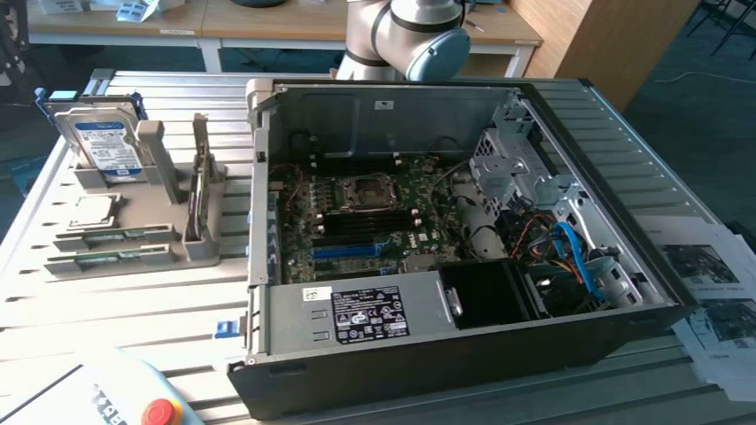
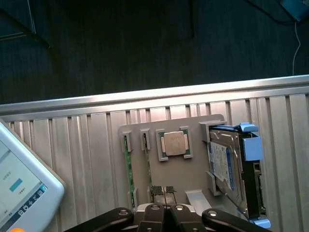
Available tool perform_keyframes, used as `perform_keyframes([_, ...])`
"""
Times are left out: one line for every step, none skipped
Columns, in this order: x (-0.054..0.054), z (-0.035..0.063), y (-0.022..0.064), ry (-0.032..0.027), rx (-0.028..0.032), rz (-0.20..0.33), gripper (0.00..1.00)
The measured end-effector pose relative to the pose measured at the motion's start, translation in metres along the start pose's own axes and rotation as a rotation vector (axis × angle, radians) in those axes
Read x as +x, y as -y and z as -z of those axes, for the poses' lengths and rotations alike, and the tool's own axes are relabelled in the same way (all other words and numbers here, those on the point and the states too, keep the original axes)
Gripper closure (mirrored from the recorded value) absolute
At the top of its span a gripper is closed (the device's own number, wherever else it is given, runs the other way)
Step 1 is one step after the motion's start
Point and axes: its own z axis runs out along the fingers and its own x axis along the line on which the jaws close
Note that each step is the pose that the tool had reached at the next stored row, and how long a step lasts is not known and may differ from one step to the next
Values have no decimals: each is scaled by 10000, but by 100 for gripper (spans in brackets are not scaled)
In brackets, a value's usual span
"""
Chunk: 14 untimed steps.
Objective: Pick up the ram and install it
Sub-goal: 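Pick up the ram and move it above insertion slot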
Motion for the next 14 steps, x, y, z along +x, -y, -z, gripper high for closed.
perform_keyframes([0, 0, 0, 0, 0, 0, 90])
perform_keyframes([0, 0, 0, 0, 1, 0, 90])
perform_keyframes([0, 0, 0, 0, 1, 6, 90])
perform_keyframes([0, 0, 0, -1, 1, 36, 90])
perform_keyframes([0, 0, 0, -2, 3, 92, 90])
perform_keyframes([0, 0, 0, -4, 5, 171, 90])
perform_keyframes([0, 0, 0, -6, 8, 256, 90])
perform_keyframes([0, 0, 0, -9, 10, 354, 90])
perform_keyframes([0, 0, 0, -13, 12, 463, 90])
perform_keyframes([0, 0, 0, -18, 16, 571, 90])
perform_keyframes([0, 0, 0, -21, 17, 658, 90])
perform_keyframes([0, 0, 0, -22, 18, 686, 90])
perform_keyframes([0, 0, 0, -22, 19, 686, 90])
perform_keyframes([0, 0, 0, -23, 19, 686, 90])
